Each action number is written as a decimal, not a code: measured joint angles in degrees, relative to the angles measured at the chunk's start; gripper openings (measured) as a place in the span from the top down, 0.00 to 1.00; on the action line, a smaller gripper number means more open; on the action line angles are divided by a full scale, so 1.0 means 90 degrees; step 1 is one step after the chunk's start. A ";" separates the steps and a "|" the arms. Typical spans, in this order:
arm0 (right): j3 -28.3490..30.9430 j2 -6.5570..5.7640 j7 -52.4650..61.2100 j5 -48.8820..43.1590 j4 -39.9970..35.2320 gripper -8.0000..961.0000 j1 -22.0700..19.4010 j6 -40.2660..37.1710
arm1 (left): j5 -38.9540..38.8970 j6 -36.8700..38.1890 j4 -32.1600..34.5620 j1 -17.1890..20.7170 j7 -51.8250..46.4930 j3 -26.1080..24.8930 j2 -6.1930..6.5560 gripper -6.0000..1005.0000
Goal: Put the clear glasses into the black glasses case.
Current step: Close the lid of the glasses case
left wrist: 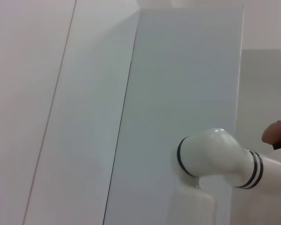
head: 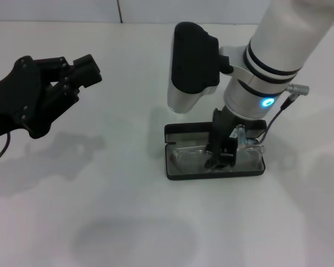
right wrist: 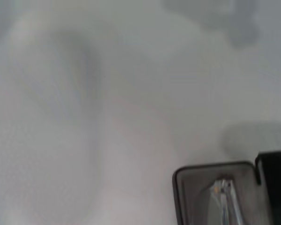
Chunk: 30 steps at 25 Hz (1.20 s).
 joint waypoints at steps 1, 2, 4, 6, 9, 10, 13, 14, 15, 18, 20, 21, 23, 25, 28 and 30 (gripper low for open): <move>-0.0001 0.0000 0.0033 -0.0026 -0.0115 0.72 -0.0037 -0.0010 | 0.0000 0.0001 0.0000 0.0004 0.0000 0.0000 0.0003 0.91; -0.0001 0.0000 0.0045 -0.0033 -0.0187 0.72 -0.0060 -0.0017 | 0.0000 0.0003 0.0000 0.0005 0.0000 -0.0001 0.0005 0.91; 0.0000 0.0000 0.0111 -0.0059 -0.0411 0.72 -0.0135 -0.0097 | 0.0000 0.0012 0.0000 0.0006 0.0000 -0.0001 0.0007 0.91; 0.0011 0.0000 0.0157 -0.0088 -0.0557 0.72 -0.0176 -0.0162 | 0.0000 0.0036 0.0002 0.0004 0.0000 0.0000 0.0012 0.91; 0.0027 0.0000 0.0238 -0.0134 -0.0836 0.72 -0.0289 -0.0259 | -0.0003 0.0082 0.0014 -0.0007 0.0003 -0.0001 0.0035 0.91; 0.0028 0.0000 0.0272 -0.0136 -0.0973 0.72 -0.0347 -0.0301 | -0.0004 0.0088 0.0016 -0.0009 0.0005 0.0000 0.0041 0.91; 0.0049 0.0000 0.0343 -0.0144 -0.1303 0.72 -0.0502 -0.0418 | -0.0020 0.0097 0.0040 -0.0006 0.0008 -0.0001 0.0048 0.91; 0.0069 0.0000 0.0351 -0.0146 -0.1421 0.72 -0.0557 -0.0468 | -0.0026 0.0101 0.0046 -0.0003 0.0009 0.0000 0.0047 0.91; 0.0106 0.0000 0.0355 -0.0146 -0.1561 0.72 -0.0627 -0.0523 | -0.0029 0.0110 0.0050 0.0003 0.0009 -0.0001 0.0048 0.91; 0.0234 0.0000 0.0360 -0.0134 -0.2137 0.72 -0.0999 -0.0690 | -0.0034 0.0172 0.0050 -0.0002 0.0010 0.0000 0.0048 0.91; 0.0366 0.0000 0.0361 -0.0127 -0.2600 0.72 -0.1325 -0.0753 | -0.0036 0.0203 0.0050 -0.0015 0.0010 0.0000 0.0047 0.91; 0.0555 -0.0009 0.0359 -0.0119 -0.3084 0.72 -0.1693 -0.0814 | -0.0037 0.0222 0.0051 -0.0022 0.0008 0.0000 0.0047 0.91; 0.0715 -0.0018 0.0351 -0.0117 -0.3363 0.72 -0.1921 -0.0850 | -0.0038 0.0254 0.0072 -0.0041 -0.0013 0.0003 0.0046 0.91; 0.1438 -0.0043 0.0287 -0.0028 -0.4189 0.72 -0.2586 -0.0979 | -0.0023 0.0268 0.0123 -0.0061 -0.0033 0.0022 0.0045 0.91; 0.2173 -0.0053 0.0091 0.0299 -0.4740 0.72 -0.3150 -0.1043 | 0.0018 0.0276 0.0158 -0.0150 -0.0053 0.0046 0.0012 0.91; 0.2875 -0.0055 -0.0233 0.0752 -0.5100 0.72 -0.3635 -0.1044 | 0.0131 0.0272 0.0160 -0.0346 -0.0141 0.0045 -0.0035 0.91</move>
